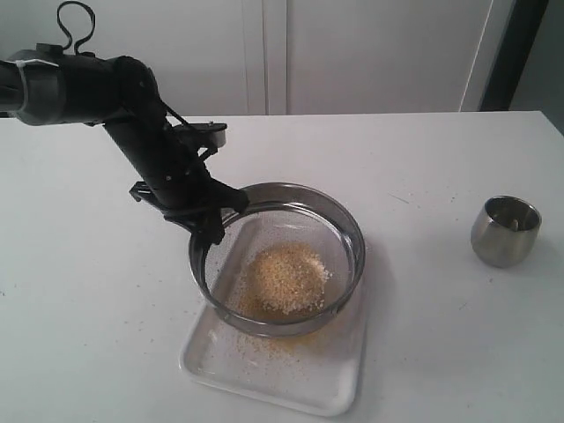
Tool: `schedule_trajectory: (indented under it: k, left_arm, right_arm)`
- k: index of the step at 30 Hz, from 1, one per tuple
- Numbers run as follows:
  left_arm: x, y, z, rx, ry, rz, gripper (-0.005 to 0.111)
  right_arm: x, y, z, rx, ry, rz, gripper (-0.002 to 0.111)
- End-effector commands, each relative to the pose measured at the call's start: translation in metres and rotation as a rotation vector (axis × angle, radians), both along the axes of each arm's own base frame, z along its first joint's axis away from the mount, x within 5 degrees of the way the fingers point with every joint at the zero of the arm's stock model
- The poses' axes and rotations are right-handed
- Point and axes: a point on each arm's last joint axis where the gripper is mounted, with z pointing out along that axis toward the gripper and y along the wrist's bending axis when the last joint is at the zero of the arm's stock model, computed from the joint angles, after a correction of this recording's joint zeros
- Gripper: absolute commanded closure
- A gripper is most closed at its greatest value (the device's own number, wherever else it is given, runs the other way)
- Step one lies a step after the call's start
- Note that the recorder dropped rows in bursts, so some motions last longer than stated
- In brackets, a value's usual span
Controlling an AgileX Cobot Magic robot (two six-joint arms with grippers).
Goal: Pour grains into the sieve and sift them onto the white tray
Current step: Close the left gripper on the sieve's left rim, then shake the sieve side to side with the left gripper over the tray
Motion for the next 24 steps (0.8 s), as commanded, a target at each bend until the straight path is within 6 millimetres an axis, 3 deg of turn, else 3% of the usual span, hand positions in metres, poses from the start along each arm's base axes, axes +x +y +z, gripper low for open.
schedule_trajectory:
  k: [1, 5, 10, 12, 17, 21, 24]
  left_arm:
    - [-0.003, -0.002, 0.011, -0.028, 0.022, 0.016, 0.107]
    - [-0.012, -0.003, 0.011, -0.002, 0.09, -0.03, 0.107]
    - [0.002, -0.002, 0.014, -0.033, -0.015, 0.025, 0.107]
    - [0.005, 0.0, 0.011, -0.024, 0.022, 0.024, 0.107]
    - [-0.014, 0.003, 0.017, 0.026, 0.148, -0.063, 0.107]
    - [0.006, 0.002, 0.023, -0.024, -0.002, 0.012, 0.107]
    - [0.014, 0.002, 0.021, -0.037, 0.088, 0.008, 0.107]
  right_arm:
    - [0.0, 0.0, 0.001, -0.004, -0.01, 0.007, 0.108]
    - [0.0, 0.0, 0.001, -0.004, -0.01, 0.007, 0.108]
    - [0.0, 0.0, 0.001, -0.004, -0.01, 0.007, 0.108]
    - [0.0, 0.0, 0.001, -0.004, -0.01, 0.007, 0.108]
    - [0.0, 0.0, 0.001, -0.004, -0.01, 0.007, 0.108]
    - [0.0, 0.0, 0.001, -0.004, -0.01, 0.007, 0.108]
    - [0.0, 0.0, 0.001, -0.004, -0.01, 0.007, 0.108]
